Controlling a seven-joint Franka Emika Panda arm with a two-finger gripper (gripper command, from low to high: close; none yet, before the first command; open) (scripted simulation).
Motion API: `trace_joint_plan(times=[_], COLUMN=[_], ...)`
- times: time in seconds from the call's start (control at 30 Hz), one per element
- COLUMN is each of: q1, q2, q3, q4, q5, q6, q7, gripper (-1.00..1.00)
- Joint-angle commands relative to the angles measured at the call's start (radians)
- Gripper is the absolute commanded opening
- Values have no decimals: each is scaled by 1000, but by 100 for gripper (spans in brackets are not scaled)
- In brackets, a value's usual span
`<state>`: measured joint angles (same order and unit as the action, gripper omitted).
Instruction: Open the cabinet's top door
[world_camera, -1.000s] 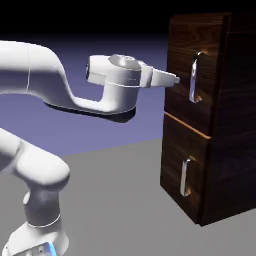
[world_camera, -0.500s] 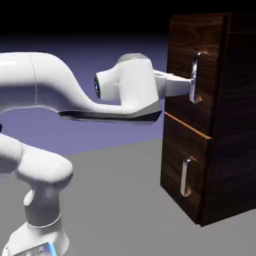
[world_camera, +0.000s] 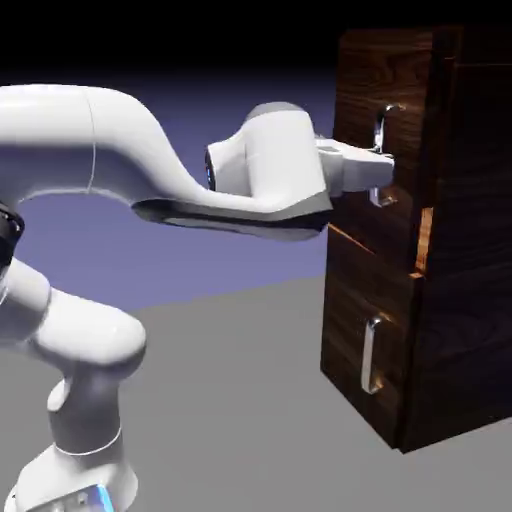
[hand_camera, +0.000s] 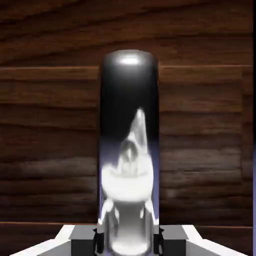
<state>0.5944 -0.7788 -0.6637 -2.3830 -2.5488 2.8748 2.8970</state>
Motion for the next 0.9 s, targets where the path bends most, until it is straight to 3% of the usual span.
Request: trace_joint_plan(times=[0.0, 0.6, 0.87], q1=[-36, -685, -753], q2=[1, -88, -208], q3=[33, 647, 810], q4=[-16, -209, -302], q5=[22, 472, 820], q6=[-11, -51, -177], q7=[0, -26, -231], gripper=[-100, -100, -100])
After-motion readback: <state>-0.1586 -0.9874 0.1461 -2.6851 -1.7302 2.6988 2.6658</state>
